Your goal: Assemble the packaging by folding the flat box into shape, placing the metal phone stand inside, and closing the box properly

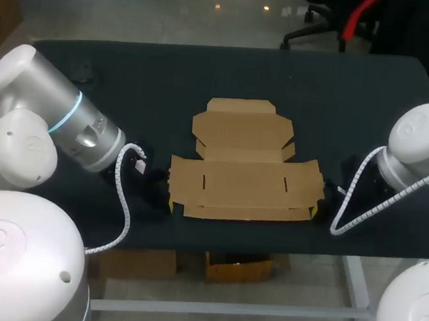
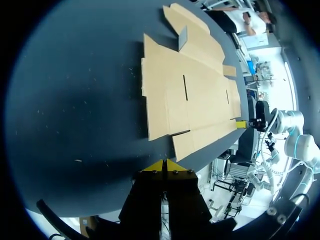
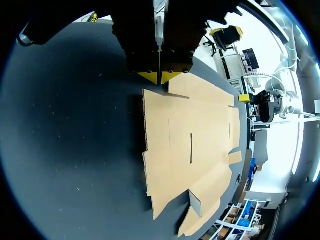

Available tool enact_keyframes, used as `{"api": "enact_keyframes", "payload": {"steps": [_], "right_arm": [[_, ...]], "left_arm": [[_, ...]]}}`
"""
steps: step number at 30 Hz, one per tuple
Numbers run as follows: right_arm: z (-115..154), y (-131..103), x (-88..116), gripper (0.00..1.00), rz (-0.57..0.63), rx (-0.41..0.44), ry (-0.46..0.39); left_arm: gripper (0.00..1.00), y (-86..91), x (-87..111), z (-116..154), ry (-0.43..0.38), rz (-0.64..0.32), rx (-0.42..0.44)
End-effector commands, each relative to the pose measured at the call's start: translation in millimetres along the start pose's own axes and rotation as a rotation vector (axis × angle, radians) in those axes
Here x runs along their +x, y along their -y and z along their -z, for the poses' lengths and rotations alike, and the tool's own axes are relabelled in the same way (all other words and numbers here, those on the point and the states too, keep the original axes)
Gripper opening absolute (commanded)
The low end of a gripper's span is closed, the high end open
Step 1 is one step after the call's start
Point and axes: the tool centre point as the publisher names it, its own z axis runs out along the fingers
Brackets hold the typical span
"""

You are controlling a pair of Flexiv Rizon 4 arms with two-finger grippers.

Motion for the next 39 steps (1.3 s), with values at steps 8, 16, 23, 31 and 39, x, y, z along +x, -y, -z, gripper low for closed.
{"api": "enact_keyframes", "payload": {"steps": [8,16,23,31,39], "right_arm": [[0,1,-1,0.0,0.007,-0.019,-0.004],[0,0,0,0.0,0.014,-0.025,-0.005],[0,-1,0,0.0,0.014,-0.027,-0.007],[0,-2,-1,0.0,0.016,-0.029,-0.01],[-1,-2,0,0.0,0.017,-0.029,-0.009]], "left_arm": [[0.0,-1.8,1.1,-11,0.01,0.066,0.014],[0.0,-6.8,4.7,-19,0.014,0.074,0.042],[0.0,-6.7,4.1,-23,0.009,0.079,0.059],[0.0,-2.8,1.7,-28,0.002,0.095,0.06],[0.0,-0.4,2.0,-32,0.001,0.103,0.066]]}}
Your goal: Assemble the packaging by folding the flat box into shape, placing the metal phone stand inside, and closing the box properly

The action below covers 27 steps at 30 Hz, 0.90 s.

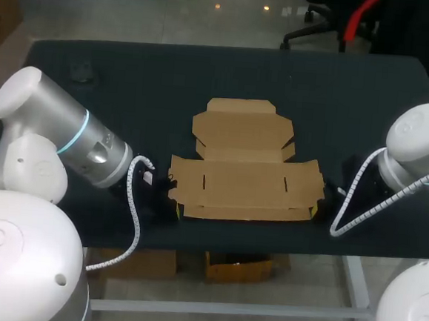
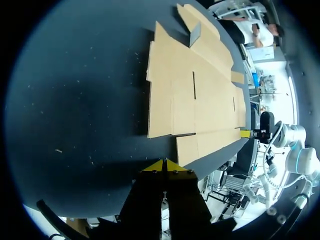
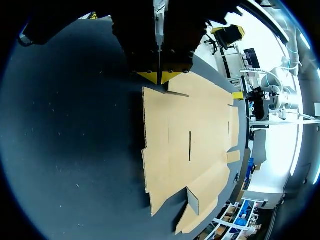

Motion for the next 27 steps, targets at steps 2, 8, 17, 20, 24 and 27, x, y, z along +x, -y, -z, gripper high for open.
{"api": "enact_keyframes", "payload": {"steps": [2,8,17,20,24,27], "right_arm": [[0,0,0,0.0,0.001,-0.002,-0.002],[0,0,0,0.0,0.001,-0.001,-0.001],[-1,-1,0,0.0,0.001,0.002,-0.002],[-1,-1,0,0.0,0.0,0.002,-0.002],[-1,-2,0,0.0,0.0,0.003,-0.001],[-2,-2,1,0.0,0.001,0.005,0.0]], "left_arm": [[0.0,4.3,0.3,-8,0.011,0.006,0.008],[0.0,8.8,-1.3,-11,0.01,0.012,0.005],[0.0,13.9,-1.5,-11,0.003,0.011,0.01],[0.0,13.0,-0.3,-11,-0.001,0.009,0.007],[0.0,12.8,0.0,-11,-0.005,0.008,0.007],[0.0,12.8,0.1,-11,-0.007,0.009,0.006]]}}
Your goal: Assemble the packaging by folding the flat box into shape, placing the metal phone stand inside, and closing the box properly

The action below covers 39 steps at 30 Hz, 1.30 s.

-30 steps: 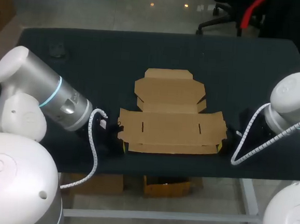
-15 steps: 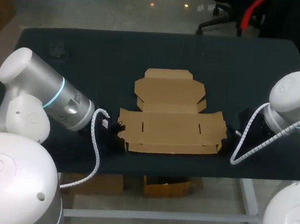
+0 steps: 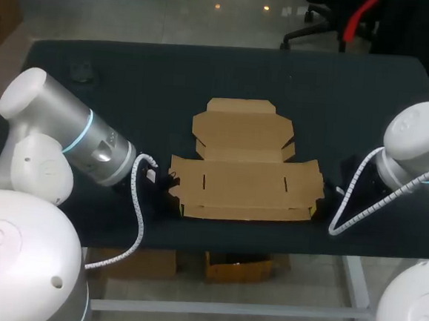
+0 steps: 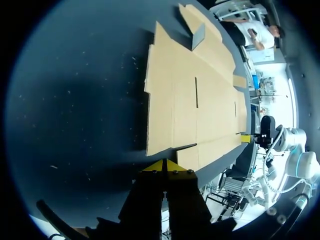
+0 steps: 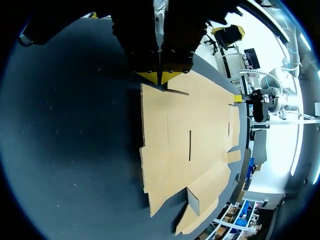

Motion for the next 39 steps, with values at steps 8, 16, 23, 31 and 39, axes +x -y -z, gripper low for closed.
{"api": "enact_keyframes", "payload": {"steps": [8,16,23,31,39], "right_arm": [[0.1,1.5,1.7,0.0,0.002,0.003,-0.003],[2.7,1.3,5.2,0.0,0.01,-0.004,-0.004],[4.8,0.9,8.1,0.0,0.015,-0.01,-0.005],[4.0,0.3,8.5,0.0,0.015,-0.011,-0.009],[0.6,0.8,7.8,0.0,0.003,-0.004,-0.013]], "left_arm": [[0.0,-0.2,3.4,-1.6,-0.008,-0.004,-0.006],[0.0,0.5,4.8,-1.4,-0.007,-0.009,-0.005],[0.0,0.1,7.0,0.1,-0.001,-0.016,-0.002],[0.0,-0.5,8.3,-1.3,0.002,-0.021,-0.004],[0.0,-1.4,7.5,-1.8,0.003,-0.021,-0.005]]}}
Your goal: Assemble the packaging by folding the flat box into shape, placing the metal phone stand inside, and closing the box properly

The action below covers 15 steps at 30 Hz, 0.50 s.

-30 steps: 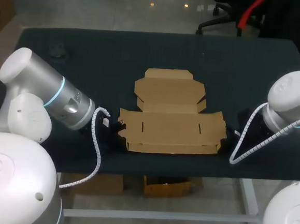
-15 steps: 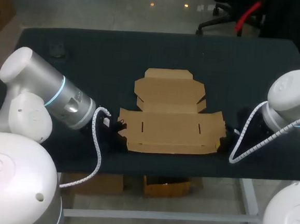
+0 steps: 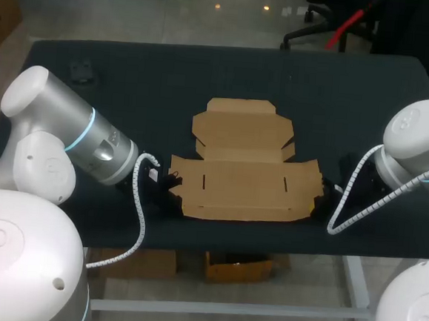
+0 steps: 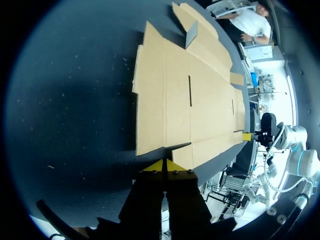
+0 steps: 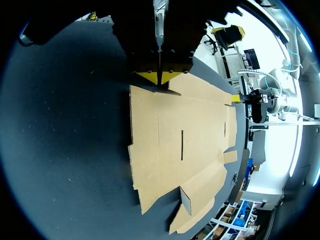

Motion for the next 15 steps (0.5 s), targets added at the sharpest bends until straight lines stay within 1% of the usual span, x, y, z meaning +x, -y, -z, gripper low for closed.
{"api": "enact_keyframes", "payload": {"steps": [1,15], "right_arm": [[-2.7,0.2,-1.9,0.0,-0.007,0.005,-0.006],[-4.4,-1.7,-1.6,0.0,-0.072,0.022,-0.015]], "left_arm": [[0.0,-0.4,0.9,-1.6,0.007,0.001,0.001],[0.0,-1.3,0.9,-1.3,0.011,0.001,0.008]]}}
